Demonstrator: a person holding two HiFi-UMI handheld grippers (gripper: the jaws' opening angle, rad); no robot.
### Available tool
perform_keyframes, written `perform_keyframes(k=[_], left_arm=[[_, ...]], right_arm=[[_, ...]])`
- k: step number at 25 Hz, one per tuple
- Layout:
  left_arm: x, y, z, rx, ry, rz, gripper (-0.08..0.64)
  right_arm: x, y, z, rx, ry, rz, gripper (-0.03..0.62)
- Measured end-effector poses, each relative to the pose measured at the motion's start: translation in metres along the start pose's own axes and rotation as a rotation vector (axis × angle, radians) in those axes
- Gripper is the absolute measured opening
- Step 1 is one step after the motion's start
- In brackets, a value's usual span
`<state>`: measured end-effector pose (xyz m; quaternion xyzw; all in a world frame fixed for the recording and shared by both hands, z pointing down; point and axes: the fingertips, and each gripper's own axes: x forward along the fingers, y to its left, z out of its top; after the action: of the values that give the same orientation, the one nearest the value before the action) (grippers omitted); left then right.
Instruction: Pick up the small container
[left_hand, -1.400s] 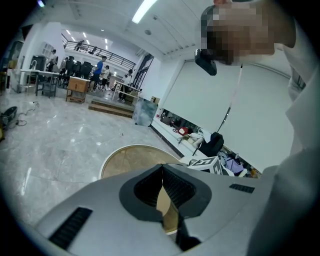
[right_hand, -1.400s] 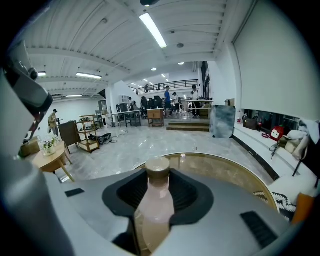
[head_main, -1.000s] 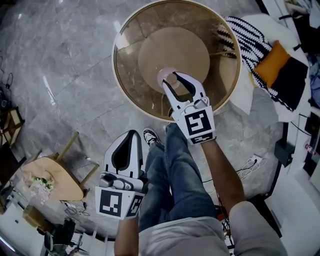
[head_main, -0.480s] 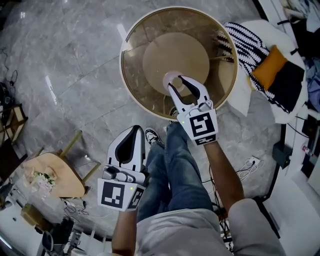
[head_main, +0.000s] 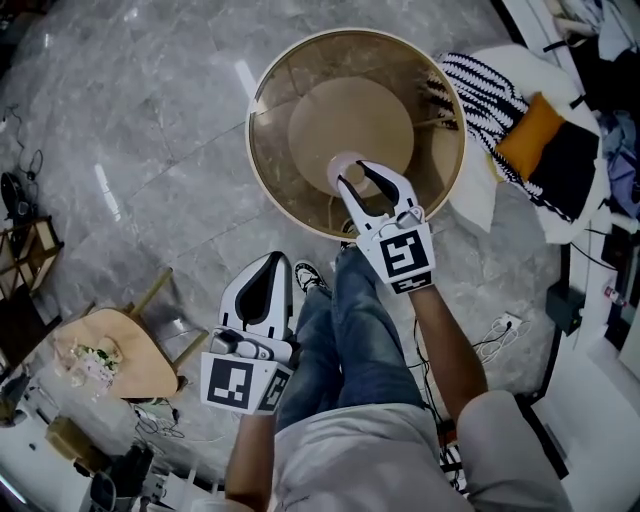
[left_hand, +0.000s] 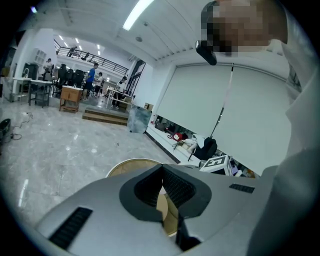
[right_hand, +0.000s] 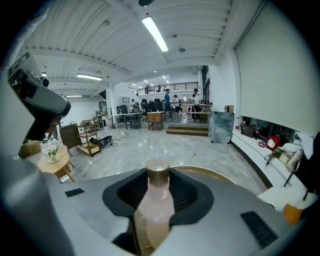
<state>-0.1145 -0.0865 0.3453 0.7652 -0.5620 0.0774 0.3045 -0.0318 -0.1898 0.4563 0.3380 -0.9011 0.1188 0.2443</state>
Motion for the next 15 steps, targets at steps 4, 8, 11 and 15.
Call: perform_keyframes(k=[4, 8, 11, 15], left_arm=[[-0.006, -0.012, 0.010, -0.026, -0.020, -0.040, 0.018], [-0.015, -0.025, 0.022, -0.044, -0.042, -0.067, 0.018], [-0.020, -0.032, 0.026, -0.051, -0.045, -0.080, 0.018], [-0.030, -0.039, 0.036, -0.033, -0.055, -0.084, 0.018]], right_arm=[[-0.010, 0.006, 0.012, -0.007, -0.006, 0.012, 0.143], [-0.021, 0.010, 0.024, -0.008, -0.019, 0.019, 0.143], [-0.027, 0.012, 0.031, 0.000, -0.025, 0.023, 0.143], [-0.038, 0.017, 0.040, 0.000, -0.023, 0.028, 0.143]])
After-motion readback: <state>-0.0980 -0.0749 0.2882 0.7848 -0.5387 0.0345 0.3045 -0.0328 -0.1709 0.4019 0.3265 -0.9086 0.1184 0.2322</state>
